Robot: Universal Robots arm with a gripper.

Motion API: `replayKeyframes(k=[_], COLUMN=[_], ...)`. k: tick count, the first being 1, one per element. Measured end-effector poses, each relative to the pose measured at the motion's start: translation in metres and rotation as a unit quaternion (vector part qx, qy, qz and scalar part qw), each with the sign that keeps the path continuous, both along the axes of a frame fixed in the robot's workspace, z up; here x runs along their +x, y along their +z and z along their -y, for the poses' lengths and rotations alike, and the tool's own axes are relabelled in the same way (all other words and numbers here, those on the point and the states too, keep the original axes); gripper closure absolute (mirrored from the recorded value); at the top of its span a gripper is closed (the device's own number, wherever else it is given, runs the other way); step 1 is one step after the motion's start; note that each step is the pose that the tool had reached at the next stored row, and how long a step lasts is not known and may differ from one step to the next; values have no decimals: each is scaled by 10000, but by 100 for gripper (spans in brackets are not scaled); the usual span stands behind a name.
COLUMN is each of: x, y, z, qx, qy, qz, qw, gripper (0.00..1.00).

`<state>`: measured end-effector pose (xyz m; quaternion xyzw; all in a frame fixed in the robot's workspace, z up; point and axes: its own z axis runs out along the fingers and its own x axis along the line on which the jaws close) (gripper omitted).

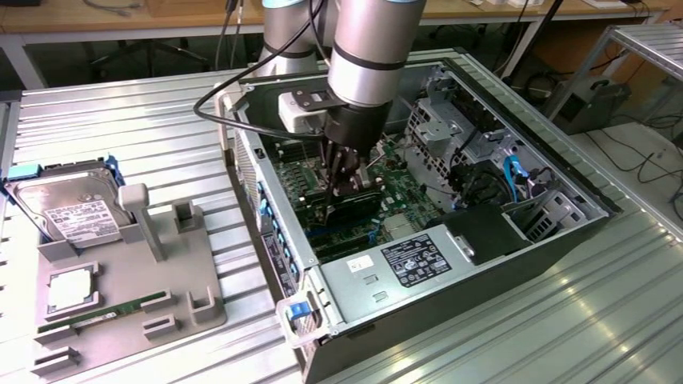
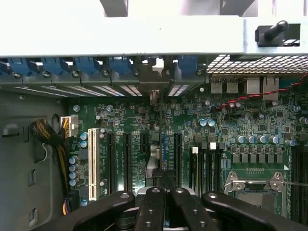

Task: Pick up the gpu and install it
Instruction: 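Insert the gpu into the slot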

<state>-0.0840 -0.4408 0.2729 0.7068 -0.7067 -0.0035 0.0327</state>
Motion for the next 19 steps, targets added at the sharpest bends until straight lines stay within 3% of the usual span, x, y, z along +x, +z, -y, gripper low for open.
replayKeyframes(k=[13,14,19], x=[0,2,1], y=[-63,-30,282], z=[-1,-4,-1], qx=[-1,14,0], qy=[0,0,0], qz=[-1,8,0], qw=[10000,10000,10000], gripper=[89,89,89])
